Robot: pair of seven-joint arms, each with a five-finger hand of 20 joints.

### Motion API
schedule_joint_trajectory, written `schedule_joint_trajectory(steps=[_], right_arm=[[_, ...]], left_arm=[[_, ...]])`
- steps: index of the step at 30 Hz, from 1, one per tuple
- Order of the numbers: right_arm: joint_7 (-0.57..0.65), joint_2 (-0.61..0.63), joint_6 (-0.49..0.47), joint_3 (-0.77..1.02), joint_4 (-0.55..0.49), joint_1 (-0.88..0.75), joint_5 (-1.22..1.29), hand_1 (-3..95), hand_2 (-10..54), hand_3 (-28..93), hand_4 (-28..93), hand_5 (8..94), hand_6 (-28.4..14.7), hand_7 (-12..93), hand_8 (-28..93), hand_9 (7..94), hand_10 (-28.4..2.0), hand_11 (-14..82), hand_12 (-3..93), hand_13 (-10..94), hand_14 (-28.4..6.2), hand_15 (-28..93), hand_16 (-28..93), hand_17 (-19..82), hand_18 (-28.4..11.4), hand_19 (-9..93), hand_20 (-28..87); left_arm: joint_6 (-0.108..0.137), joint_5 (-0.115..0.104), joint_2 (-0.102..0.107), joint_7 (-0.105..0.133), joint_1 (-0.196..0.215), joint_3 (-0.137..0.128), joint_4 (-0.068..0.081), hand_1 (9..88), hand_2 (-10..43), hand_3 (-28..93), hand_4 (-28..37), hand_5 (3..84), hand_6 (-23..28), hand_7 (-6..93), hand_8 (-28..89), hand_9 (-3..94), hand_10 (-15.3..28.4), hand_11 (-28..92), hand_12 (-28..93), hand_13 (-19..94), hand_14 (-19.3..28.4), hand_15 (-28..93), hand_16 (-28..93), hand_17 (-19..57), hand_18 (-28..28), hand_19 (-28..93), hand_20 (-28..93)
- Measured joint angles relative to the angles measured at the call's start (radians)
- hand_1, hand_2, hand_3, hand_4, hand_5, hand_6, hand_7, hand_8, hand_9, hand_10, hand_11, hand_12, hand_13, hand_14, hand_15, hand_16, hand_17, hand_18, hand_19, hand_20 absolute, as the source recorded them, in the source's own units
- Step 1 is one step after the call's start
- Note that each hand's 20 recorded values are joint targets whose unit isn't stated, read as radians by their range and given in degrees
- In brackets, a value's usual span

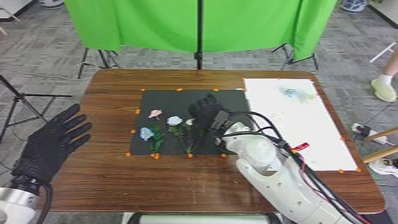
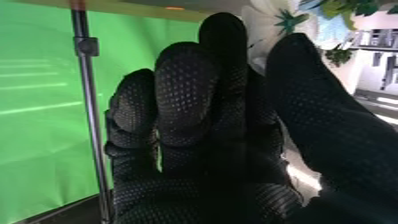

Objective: Arrange flowers

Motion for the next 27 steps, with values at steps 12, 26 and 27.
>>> schedule_joint_trajectory(steps=[12, 26, 27], right_arm=[[-0.046, 0.002, -0.046, 0.04, -0.019, -0.018, 0.003, 35.9, -9.4, 83, -28, 62.5, 2.1, 39, -14, 75.1, -4.8, 32.6, 37.1, 69, -2.6, 64, 26, 30, -16.0, 81, 42], [-0.121, 0.028, -0.045, 0.105, -0.064, -0.029, 0.086, 32.3, -8.6, 85, -28, 61.8, 2.7, 37, -17, 70.9, -6.0, 39.1, 30.4, 67, -3.0, 65, 25, 28, -15.9, 79, 42], [-0.127, 0.03, -0.045, 0.109, -0.066, -0.03, 0.09, 32.3, -8.6, 85, -28, 61.7, 2.7, 37, -17, 70.9, -6.0, 39.2, 30.1, 67, -3.0, 65, 25, 28, -15.9, 79, 42]], left_arm=[[0.0, 0.0, -0.006, -0.002, 0.001, -0.002, -0.001, 25.0, -0.5, 70, -28.3, 24.4, 1.6, 20.5, -12, 19.7, 9.7, 21, 15, 14, 12.1, 33, -1, -11.8, 18.3, 40, 7], [0.001, 0.0, -0.008, -0.001, 0.005, -0.002, -0.001, 25.0, -0.5, 70, -28.3, 24.4, 1.6, 20.6, -12, 19.7, 9.7, 21, 15, 14, 12.1, 33, -1, -11.8, 18.3, 40, 7], [0.001, 0.0, -0.008, 0.0, 0.005, -0.002, -0.001, 25.0, -0.5, 70, -28.3, 24.4, 1.6, 20.5, -12, 19.7, 9.7, 21, 15, 14, 12.1, 33, -1, -11.8, 18.3, 40, 7]])
